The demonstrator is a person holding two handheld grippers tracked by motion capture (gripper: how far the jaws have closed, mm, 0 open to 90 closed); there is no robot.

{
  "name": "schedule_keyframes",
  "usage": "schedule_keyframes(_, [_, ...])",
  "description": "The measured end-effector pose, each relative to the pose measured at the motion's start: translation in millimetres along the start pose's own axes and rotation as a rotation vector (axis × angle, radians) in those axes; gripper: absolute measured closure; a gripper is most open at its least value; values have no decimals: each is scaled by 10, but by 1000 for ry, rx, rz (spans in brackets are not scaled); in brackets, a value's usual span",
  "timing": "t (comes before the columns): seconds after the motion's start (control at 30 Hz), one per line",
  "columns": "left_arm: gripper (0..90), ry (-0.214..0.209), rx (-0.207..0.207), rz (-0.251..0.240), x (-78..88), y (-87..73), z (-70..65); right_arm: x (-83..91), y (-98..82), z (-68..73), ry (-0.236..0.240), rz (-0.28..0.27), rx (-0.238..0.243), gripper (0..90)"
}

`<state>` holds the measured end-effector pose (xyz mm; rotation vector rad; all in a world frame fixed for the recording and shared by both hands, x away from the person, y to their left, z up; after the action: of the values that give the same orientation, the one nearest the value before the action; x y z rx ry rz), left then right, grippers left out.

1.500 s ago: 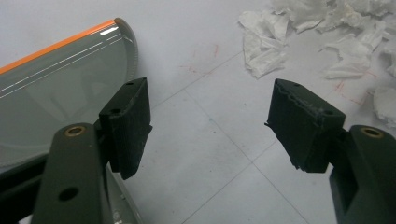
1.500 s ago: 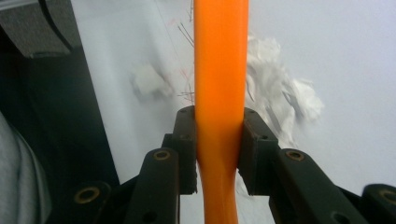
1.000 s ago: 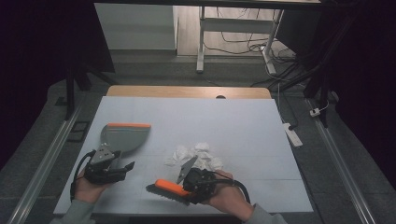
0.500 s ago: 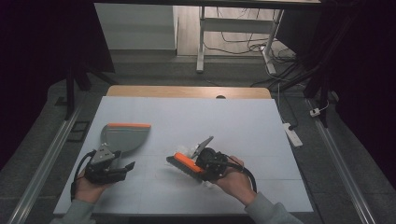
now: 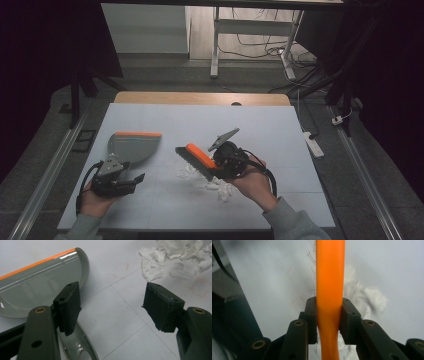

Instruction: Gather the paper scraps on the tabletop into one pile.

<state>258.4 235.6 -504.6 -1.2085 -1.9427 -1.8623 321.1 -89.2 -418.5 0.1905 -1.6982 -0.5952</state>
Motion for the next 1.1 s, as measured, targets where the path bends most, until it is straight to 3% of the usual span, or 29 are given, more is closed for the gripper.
schedule_keyframes(0.1, [312,-2,-3,1,-4,0,-3,-154,-60,-38,9,67,-6,707])
schedule_keyframes(0.17, [312,-2,-4,3,-7,-1,-2,-219,-104,-89,14,79,-30,707])
schedule_keyframes(0.3, [312,1,1,0,-1,3,9,-238,-65,-141,47,21,-81,707])
schedule_keyframes(0.5, [312,2,5,-5,17,0,29,-356,225,-46,133,-65,-144,707])
schedule_keyframes(0.6, [312,2,7,-7,21,0,33,-537,381,-2,152,-63,-153,707])
schedule_keyframes(0.73, [312,2,6,-6,20,-1,35,-840,522,-55,200,-57,-211,707])
schedule_keyframes(0.83, [312,2,6,-5,16,-3,37,-1032,534,-150,198,-18,-248,707])
schedule_keyframes(0.9, [312,1,4,-5,20,-4,38,-1078,474,-233,158,19,-249,707])
schedule_keyframes(0.93, [312,1,4,-6,23,-3,39,-1073,436,-275,146,31,-256,707])
schedule_keyframes(1.0, [313,0,5,-6,21,-3,39,-1012,296,-394,153,26,-317,707])
schedule_keyframes(1.1, [313,1,-1,-1,8,-1,24,-878,129,-497,116,35,-337,707])
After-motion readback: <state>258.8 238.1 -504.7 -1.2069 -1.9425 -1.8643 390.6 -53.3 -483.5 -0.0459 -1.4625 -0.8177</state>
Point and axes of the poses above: each handheld gripper's, and its own axes: x roughly backward along the jaws, y roughly out of its top, z roughly to its left, the point moved 2 cm from there along -x, roughly forward along the jaws, and after that the axes turned 13 degrees about x, right-handed, at the moved point
